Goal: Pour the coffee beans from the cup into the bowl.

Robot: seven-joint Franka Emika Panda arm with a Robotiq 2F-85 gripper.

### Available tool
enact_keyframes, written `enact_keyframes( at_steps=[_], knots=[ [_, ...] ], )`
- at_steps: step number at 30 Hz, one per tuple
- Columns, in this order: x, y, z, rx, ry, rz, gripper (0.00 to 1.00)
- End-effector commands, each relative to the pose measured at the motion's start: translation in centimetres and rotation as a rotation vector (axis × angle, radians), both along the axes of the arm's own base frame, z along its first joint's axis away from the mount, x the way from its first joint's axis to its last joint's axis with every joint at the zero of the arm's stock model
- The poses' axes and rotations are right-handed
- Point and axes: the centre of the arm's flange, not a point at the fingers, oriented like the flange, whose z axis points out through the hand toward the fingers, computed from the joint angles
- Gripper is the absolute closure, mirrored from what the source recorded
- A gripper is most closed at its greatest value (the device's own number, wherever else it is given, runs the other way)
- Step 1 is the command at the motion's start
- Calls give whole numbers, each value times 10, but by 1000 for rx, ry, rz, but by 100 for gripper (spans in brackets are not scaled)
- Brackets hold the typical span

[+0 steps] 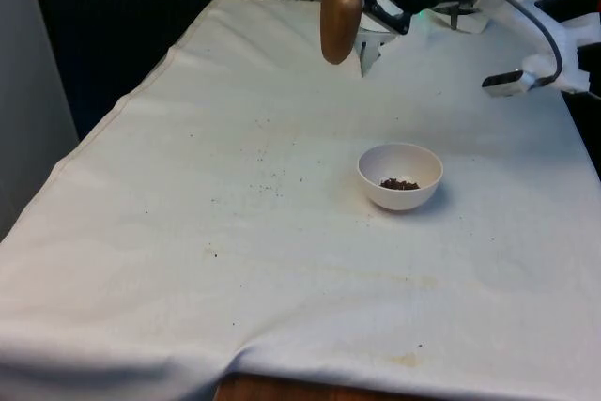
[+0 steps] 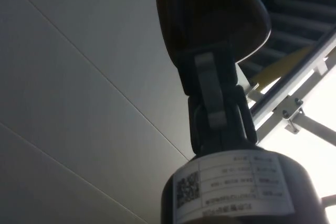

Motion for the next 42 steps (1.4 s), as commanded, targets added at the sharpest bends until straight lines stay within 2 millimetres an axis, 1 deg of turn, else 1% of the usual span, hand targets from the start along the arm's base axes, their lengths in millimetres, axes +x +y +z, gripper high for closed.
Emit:
enact_keyframes(
  at_steps=[1, 5, 6, 7, 13, 20, 21, 31, 37, 38, 42],
  knots=[
    [-1, -3, 3, 22, 3, 0, 100],
    [-1, -8, 6, 35, 0, -16, 100],
    [0, -6, 5, 15, -4, -19, 100],
    [-2, -10, 8, 41, 0, -23, 100],
    [-1, -14, 10, 42, -3, -47, 100],
    [-4, -24, 17, 105, 0, -72, 100],
    [-3, -23, 16, 86, -3, -78, 100],
    [-6, -34, 17, 161, 7, -98, 100],
    [-6, -41, 16, 200, 16, -119, 100],
    [-5, -39, 16, 180, 10, -122, 100],
    [-5, -45, 16, 224, 22, -130, 100]
  ],
)
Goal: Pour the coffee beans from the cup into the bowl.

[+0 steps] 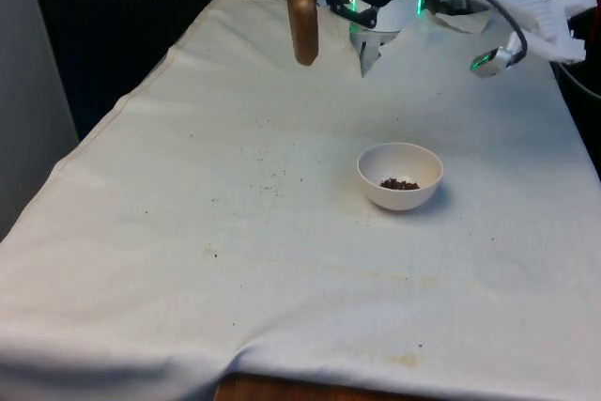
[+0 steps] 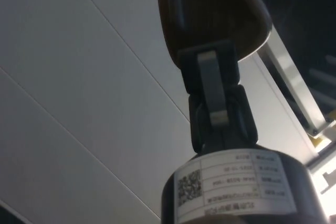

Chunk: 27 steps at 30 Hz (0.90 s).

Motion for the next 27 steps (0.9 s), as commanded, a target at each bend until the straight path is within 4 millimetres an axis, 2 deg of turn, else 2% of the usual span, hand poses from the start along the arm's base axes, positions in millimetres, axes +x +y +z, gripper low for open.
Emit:
enact_keyframes(
  at_steps=[1, 27],
  knots=[
    [-1, -2, 0, 27, 6, -1, 100],
    [5, -37, -8, 179, 48, -33, 100]
  ],
)
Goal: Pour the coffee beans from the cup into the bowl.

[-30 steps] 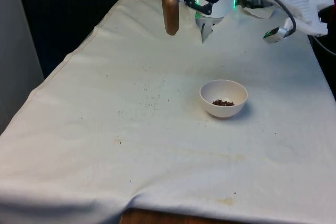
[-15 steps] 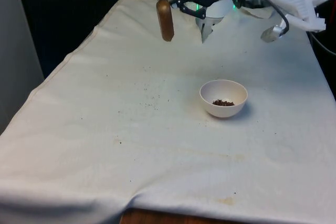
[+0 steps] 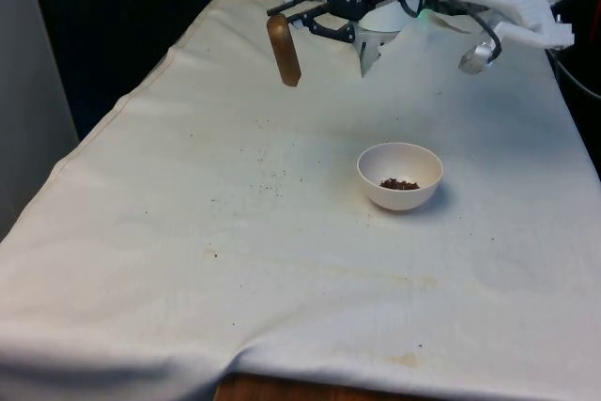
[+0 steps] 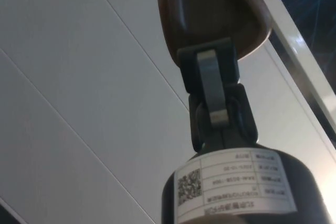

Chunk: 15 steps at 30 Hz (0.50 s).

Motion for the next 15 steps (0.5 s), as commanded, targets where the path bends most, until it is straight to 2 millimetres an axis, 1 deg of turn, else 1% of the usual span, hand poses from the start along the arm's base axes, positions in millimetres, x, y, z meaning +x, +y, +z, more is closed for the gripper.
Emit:
enact_keyframes(
  at_steps=[1, 2, 5, 10, 15],
  knots=[
    [0, -3, 0, 27, 16, 2, 100],
    [0, 0, 0, 0, 0, 0, 100],
    [0, -5, -1, 45, 22, -3, 100],
    [1, -9, -3, 52, 19, -15, 100],
    [2, -14, -5, 103, 39, -16, 100]
  ],
)
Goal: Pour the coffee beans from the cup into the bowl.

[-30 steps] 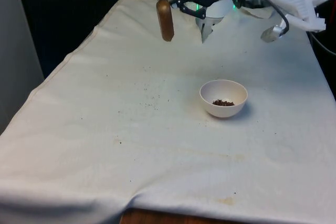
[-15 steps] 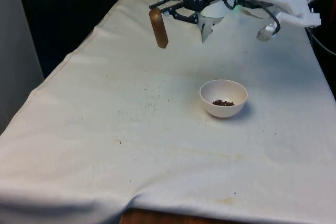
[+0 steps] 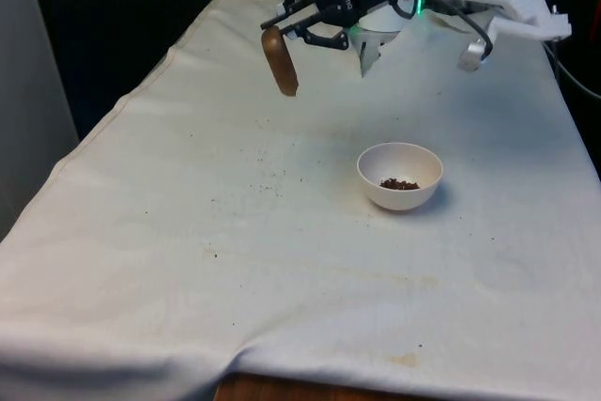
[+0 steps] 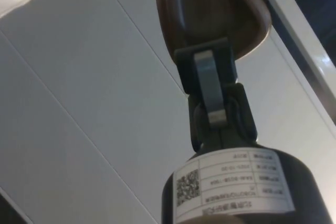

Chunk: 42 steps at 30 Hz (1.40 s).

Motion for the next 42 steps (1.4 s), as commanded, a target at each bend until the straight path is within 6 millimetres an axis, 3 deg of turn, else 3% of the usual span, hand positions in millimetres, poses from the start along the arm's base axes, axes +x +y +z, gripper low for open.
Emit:
enact_keyframes(
  at_steps=[1, 42],
  knots=[
    [1, -1, 0, 25, 13, 1, 100],
    [7, -39, -10, 259, 64, -22, 100]
  ],
)
